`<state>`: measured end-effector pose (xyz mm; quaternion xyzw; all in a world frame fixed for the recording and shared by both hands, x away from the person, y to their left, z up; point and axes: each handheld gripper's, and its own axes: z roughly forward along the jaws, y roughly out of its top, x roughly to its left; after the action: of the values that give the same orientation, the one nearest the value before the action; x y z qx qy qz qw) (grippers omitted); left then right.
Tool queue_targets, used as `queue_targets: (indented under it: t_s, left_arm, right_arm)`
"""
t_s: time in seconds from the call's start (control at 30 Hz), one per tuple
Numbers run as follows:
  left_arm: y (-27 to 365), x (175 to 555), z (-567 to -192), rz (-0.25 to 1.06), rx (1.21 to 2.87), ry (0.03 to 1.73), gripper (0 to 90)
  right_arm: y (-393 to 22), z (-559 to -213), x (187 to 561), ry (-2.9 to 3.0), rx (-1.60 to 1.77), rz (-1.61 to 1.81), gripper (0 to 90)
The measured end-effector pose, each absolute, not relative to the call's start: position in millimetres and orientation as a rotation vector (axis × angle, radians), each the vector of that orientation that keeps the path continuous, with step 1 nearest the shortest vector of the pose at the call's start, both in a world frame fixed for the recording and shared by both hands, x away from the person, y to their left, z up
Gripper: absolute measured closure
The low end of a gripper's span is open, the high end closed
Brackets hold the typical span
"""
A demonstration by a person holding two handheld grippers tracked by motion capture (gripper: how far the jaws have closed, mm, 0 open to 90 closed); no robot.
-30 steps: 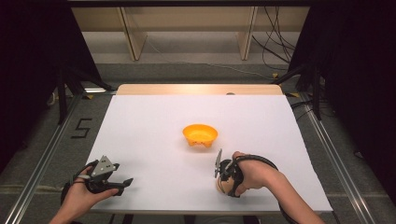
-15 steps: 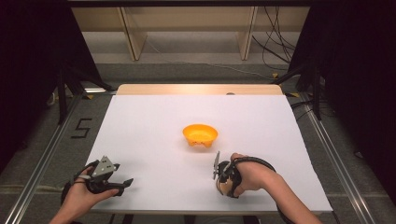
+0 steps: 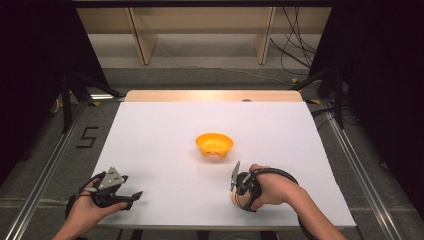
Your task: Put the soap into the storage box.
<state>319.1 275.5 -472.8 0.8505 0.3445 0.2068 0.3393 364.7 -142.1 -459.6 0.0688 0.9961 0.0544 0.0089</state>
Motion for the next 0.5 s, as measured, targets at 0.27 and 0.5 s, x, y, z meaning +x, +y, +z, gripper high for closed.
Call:
queue_targets:
  t_s: [0.27,0.5]
  left_arm:
    - [275,318,-474,0.510,2.194,0.924,23.8]
    - [275,319,-473,0.526,2.202,0.904,23.7]
  right_arm:
    - [-149,-460,361,3.095,0.278,0.258,33.3]
    - [-158,-461,359,3.076,0.299,0.358,33.3]
